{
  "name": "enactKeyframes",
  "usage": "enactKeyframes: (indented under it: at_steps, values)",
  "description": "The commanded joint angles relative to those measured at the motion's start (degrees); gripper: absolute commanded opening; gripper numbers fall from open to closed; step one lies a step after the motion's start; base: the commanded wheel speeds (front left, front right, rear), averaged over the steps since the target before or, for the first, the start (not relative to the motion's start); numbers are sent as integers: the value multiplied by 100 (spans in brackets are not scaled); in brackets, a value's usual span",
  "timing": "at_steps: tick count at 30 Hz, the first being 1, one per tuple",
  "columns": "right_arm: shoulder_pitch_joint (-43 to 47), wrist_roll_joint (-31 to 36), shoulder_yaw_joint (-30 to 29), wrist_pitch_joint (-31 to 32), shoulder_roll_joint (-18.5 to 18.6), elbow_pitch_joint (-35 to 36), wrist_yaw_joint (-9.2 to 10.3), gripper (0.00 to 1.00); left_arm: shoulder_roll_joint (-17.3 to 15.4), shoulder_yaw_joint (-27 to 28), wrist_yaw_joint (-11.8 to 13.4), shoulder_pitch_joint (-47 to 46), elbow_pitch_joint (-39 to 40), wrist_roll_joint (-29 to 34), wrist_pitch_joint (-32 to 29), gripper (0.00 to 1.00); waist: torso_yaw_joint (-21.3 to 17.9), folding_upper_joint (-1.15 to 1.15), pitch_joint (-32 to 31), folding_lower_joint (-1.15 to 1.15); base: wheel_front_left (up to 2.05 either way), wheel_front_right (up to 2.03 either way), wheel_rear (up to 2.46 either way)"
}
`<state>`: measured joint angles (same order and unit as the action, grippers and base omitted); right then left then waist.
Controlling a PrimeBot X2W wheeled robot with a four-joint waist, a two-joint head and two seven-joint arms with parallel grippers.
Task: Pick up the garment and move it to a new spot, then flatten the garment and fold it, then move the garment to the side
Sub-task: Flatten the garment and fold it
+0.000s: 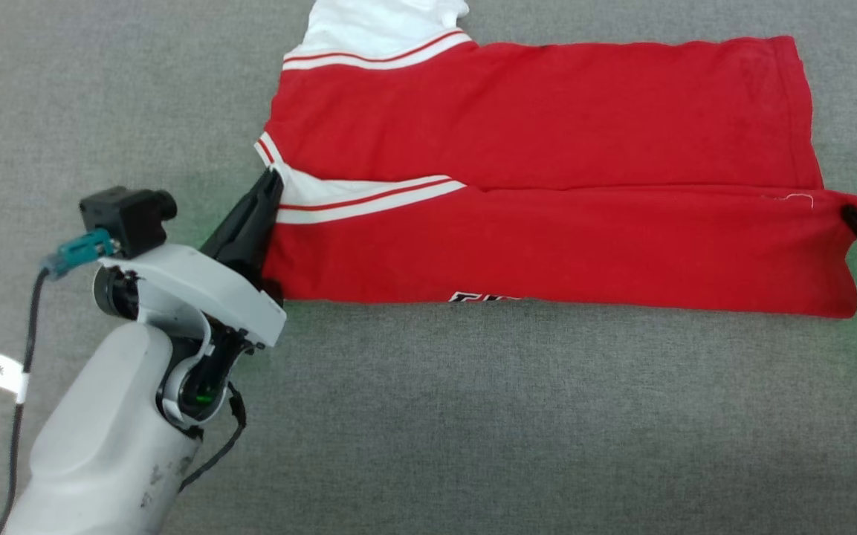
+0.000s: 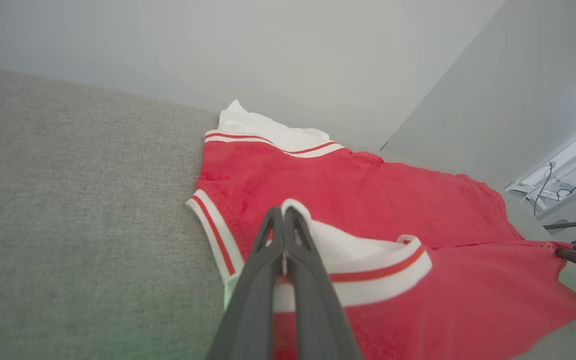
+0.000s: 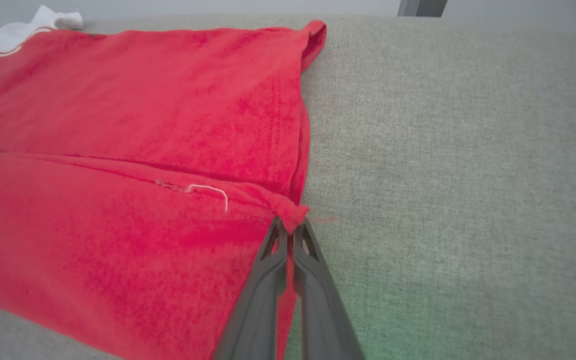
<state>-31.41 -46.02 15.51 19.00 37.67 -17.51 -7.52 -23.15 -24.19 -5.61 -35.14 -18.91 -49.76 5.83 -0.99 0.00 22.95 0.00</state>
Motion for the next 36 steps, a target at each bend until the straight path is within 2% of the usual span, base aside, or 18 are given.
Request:
enactKeyframes:
  at_steps: [1,9,10,11,12,13,14,19,24,27,31,32,33,36]
  values:
    - [-108,-98,95,-135,-8,-136,6,0,9,-59,-38,-115,-239,104,26,0,8,0,37,0,0,0,0]
    - [-398,-248,559,-521,-11,-563,6,0,109,-227,-90,-216,-882,218,213,0,-16,0,-68,0,0,0,0]
    - [-426,-277,627,-555,-9,-615,6,6,108,-261,-98,-214,-933,224,194,0,-6,0,-106,0,0,0,0]
    - [-451,-281,666,-607,-1,-661,6,32,100,-291,-93,-225,-976,253,195,13,8,0,-151,0,0,0,0]
    - [-469,-278,701,-660,0,-712,6,45,83,-301,-99,-241,-1017,280,224,33,22,0,-201,0,0,0,0]
    - [-487,-292,740,-721,-4,-765,6,88,60,-315,-96,-252,-1052,284,238,63,40,0,-260,0,0,0,0]
    - [-502,-307,766,-778,-4,-798,6,100,32,-328,-100,-258,-1059,304,240,100,58,0,-313,0,0,0,0]
    - [-380,-419,796,-1122,52,-819,6,100,-303,-420,-85,-375,-842,488,33,100,148,0,-642,0,0,0,0]
    - [-180,-504,665,-1400,94,-671,6,100,-898,-652,-7,-547,-276,742,-838,100,193,0,-905,0,0,0,0]
    - [-45,-492,582,-1487,95,-538,6,100,-1249,-860,-5,-676,148,801,-1721,100,187,0,-1000,0,0,0,0]
    - [110,-447,494,-1471,74,-345,6,100,-1549,-1150,11,-666,616,421,-3281,100,161,0,-1059,0,0,0,0]
    - [141,-430,468,-1453,67,-292,6,100,-1612,-1240,42,-652,713,304,-3736,100,151,0,-1061,0,0,0,0]
    - [141,-430,468,-1453,67,-292,6,100,-1612,-1240,42,-652,713,304,-3736,100,151,0,-1061,0,0,0,0]
    - [184,-400,406,-1401,42,-159,6,100,-1735,-1458,144,-672,1022,-78,-4948,100,106,0,-1018,0,0,0,0]
